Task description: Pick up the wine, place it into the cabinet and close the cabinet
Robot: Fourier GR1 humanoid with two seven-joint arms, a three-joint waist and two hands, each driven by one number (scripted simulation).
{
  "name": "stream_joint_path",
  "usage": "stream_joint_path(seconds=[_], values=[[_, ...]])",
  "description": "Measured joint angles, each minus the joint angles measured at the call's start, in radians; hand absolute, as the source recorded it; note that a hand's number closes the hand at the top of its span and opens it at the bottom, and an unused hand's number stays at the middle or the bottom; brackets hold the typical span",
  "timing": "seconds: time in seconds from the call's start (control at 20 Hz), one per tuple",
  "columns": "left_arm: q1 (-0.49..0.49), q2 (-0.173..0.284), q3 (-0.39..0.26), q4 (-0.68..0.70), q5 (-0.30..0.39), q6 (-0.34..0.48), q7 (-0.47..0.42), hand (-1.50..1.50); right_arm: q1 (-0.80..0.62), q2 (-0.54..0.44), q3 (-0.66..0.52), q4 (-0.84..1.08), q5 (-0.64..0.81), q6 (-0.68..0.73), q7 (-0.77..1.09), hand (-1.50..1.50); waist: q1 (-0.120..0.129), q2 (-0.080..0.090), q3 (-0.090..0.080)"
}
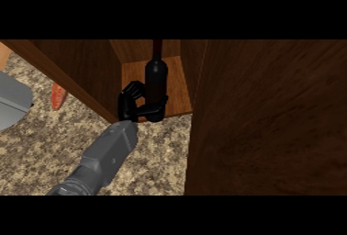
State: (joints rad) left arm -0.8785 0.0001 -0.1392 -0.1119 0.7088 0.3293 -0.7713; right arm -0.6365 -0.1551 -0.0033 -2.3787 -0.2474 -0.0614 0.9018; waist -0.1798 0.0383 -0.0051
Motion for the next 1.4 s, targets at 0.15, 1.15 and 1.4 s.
stream_joint_path(seconds=[0.15,1.15,1.4], values=[[-0.009,0.0,-0.011,-0.009,0.01,0.016,0.003,1.5,0.005,0.004,0.006,-0.002,-0.005,0.003,-0.002,-1.5,-0.006,0.001,0.0],[-0.196,0.0,-0.047,-0.015,0.076,0.15,0.109,1.5,0.043,-0.003,-0.031,0.006,-0.024,0.024,-0.029,-1.5,0.01,0.006,0.003],[-0.235,0.0,-0.036,0.008,0.087,0.159,0.147,1.5,0.067,-0.011,-0.05,0.005,-0.029,0.042,-0.048,-1.5,0.021,0.01,0.004]])
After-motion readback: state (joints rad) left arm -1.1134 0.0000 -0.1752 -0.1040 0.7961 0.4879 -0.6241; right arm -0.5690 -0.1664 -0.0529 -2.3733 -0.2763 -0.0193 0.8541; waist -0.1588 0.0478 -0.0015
